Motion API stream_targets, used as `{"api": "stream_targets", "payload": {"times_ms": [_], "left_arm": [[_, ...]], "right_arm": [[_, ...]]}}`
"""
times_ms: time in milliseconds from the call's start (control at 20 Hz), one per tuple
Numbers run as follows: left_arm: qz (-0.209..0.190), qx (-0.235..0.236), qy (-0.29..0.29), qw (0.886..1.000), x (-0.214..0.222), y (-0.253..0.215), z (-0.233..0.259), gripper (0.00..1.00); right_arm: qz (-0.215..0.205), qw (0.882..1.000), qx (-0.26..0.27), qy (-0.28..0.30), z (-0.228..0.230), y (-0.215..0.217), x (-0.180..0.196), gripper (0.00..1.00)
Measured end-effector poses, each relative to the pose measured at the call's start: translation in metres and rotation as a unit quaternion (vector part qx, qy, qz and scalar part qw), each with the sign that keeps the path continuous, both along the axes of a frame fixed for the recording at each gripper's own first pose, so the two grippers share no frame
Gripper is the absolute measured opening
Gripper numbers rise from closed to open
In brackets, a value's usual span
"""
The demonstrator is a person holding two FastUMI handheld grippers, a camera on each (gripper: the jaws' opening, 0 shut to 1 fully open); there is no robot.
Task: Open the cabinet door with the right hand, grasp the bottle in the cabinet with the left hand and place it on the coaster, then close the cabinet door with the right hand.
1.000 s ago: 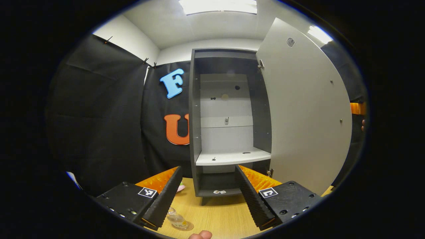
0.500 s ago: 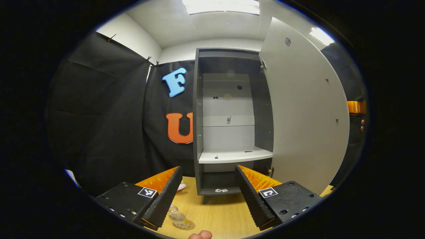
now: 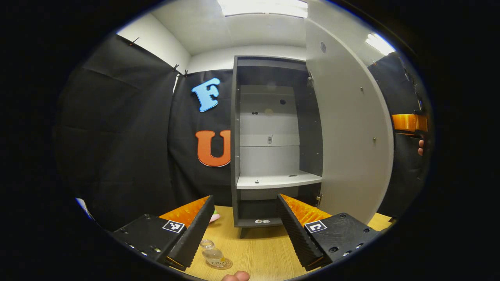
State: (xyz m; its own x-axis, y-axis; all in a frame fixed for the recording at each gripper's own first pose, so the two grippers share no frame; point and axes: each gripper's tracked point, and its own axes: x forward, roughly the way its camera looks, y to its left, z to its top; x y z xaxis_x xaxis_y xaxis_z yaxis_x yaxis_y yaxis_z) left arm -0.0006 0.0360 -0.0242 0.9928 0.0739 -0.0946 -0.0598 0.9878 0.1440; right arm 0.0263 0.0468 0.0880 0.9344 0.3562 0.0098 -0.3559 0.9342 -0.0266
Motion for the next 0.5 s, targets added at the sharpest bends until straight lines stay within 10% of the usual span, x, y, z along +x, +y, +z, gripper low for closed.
{"api": "stream_targets", "payload": {"times_ms": [500], "left_arm": [[-0.011,-0.003,0.004,1.0,0.006,0.021,-0.014,0.96]], "right_arm": [[0.069,0.997,0.013,0.021,-0.018,0.099,0.065,0.97]]}}
